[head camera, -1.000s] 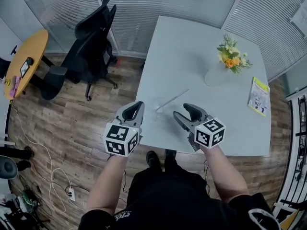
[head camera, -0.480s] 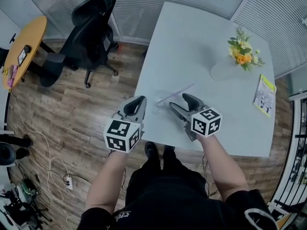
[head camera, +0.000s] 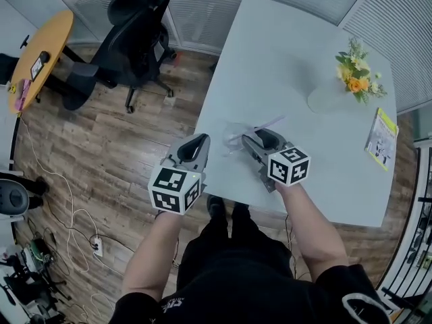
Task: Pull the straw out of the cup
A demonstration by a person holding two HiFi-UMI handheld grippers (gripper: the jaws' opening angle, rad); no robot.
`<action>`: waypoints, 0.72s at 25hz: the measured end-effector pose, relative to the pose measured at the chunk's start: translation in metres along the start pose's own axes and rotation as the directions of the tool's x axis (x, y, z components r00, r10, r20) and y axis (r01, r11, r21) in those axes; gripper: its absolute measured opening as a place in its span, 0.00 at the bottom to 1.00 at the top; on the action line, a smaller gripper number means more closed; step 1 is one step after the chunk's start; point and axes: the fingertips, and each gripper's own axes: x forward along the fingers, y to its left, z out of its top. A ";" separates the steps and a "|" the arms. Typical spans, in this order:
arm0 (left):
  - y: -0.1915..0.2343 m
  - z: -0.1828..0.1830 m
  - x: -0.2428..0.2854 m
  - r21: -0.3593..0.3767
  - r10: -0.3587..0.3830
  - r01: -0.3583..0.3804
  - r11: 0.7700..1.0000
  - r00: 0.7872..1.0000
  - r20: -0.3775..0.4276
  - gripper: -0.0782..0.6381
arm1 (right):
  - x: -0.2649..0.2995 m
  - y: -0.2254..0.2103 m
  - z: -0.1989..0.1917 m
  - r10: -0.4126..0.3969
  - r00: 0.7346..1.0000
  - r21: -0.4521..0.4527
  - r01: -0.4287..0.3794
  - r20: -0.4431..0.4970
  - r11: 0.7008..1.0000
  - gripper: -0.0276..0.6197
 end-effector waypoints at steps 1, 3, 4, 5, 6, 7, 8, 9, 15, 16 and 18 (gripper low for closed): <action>0.001 -0.002 -0.001 -0.003 0.004 -0.004 1.000 1.000 -0.002 0.14 | 0.002 0.000 0.000 0.001 1.000 -0.001 -0.001 0.002 1.000 0.37; 0.003 -0.004 -0.004 -0.009 0.011 -0.011 1.000 1.000 -0.005 0.14 | 0.005 0.000 0.000 -0.002 1.000 -0.008 0.002 0.003 1.000 0.34; 0.004 -0.005 -0.005 -0.011 0.014 -0.014 1.000 1.000 -0.006 0.14 | 0.006 0.000 0.001 -0.008 1.000 -0.014 0.009 0.003 1.000 0.31; 0.005 -0.005 -0.006 -0.014 0.017 -0.017 1.000 1.000 -0.006 0.14 | 0.007 -0.002 0.001 -0.020 1.000 -0.022 0.020 0.004 1.000 0.29; 0.006 -0.005 -0.007 -0.015 0.020 -0.020 1.000 1.000 -0.005 0.14 | 0.008 -0.003 0.002 -0.033 0.999 -0.030 0.033 0.006 0.999 0.22; 0.007 -0.005 -0.008 -0.017 0.022 -0.022 1.000 1.000 -0.005 0.14 | 0.008 -0.004 0.003 -0.042 0.999 -0.037 0.043 0.008 0.998 0.18; 0.008 -0.005 -0.009 -0.018 0.024 -0.024 1.000 1.000 -0.005 0.14 | 0.008 -0.003 0.003 -0.048 0.999 -0.043 0.048 0.007 0.998 0.17; 0.009 -0.005 -0.011 -0.018 0.025 -0.025 1.000 1.000 -0.004 0.14 | 0.008 -0.002 0.004 -0.051 0.999 -0.049 0.051 0.005 0.997 0.15; 0.014 0.008 -0.023 -0.015 0.026 -0.026 1.000 0.999 0.023 0.13 | 0.003 0.006 0.016 -0.067 0.998 -0.073 0.068 0.006 0.995 0.11; 0.015 0.011 -0.025 -0.013 0.026 -0.026 1.000 0.999 0.029 0.13 | 0.001 0.009 0.021 -0.069 0.998 -0.080 0.070 0.009 0.994 0.11; 0.016 0.017 -0.031 -0.009 0.025 -0.025 1.000 0.999 0.042 0.13 | -0.003 0.014 0.031 -0.073 0.997 -0.098 0.074 0.016 0.992 0.11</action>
